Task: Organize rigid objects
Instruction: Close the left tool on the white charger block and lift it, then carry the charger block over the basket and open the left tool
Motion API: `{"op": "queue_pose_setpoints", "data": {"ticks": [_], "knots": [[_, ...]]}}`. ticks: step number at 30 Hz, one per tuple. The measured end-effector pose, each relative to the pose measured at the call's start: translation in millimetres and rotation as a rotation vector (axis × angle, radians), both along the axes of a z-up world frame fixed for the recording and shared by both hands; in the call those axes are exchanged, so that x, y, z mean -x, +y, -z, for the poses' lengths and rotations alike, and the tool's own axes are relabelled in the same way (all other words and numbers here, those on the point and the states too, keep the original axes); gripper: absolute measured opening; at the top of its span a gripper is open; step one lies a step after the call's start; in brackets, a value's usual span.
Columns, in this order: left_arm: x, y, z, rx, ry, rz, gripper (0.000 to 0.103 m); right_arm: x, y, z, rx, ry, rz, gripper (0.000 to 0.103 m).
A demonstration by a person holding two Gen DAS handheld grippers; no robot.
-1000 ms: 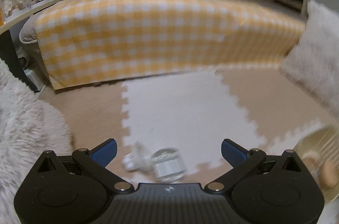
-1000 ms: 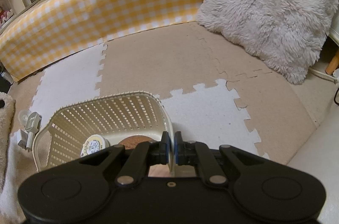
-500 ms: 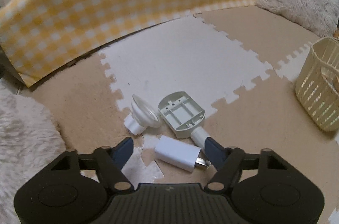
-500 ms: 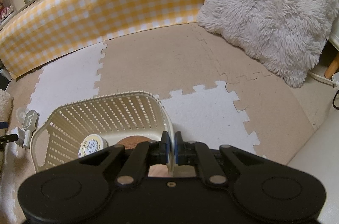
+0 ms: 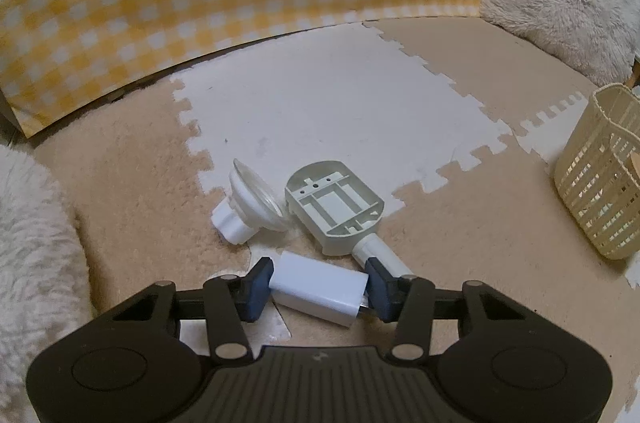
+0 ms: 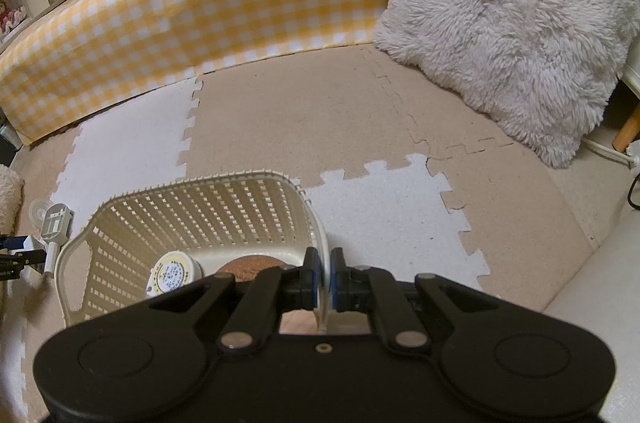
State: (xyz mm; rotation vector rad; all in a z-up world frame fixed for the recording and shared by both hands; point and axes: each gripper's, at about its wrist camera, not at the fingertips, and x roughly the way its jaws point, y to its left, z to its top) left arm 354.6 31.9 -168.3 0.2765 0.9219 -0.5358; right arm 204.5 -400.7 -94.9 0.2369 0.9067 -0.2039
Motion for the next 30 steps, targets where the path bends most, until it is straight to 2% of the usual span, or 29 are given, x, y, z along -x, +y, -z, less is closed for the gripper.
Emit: {"op": "queue_pose_setpoints", "data": {"ticks": [7,14,22,30], "knots": [[4.8,1.6,-7.2,0.008,0.004,-0.065,0.051,0.3,-1.0,0.2,-0.008,-0.001,0.003,0.006],[10.9,-0.2,-49.4,0.15,-0.048,-0.158,0.051,0.3,-2.2,0.1,-0.016,0.003,0.004,0.006],[36.5,-45.0,-102.7,0.292,-0.122,-0.109,0.051,0.3,-2.7,0.2,-0.02,0.005,0.005,0.006],[70.3,-98.9,-124.3,0.368,-0.122,-0.003,0.051,0.7,-2.7,0.6,-0.023,0.006,0.008,0.006]]}}
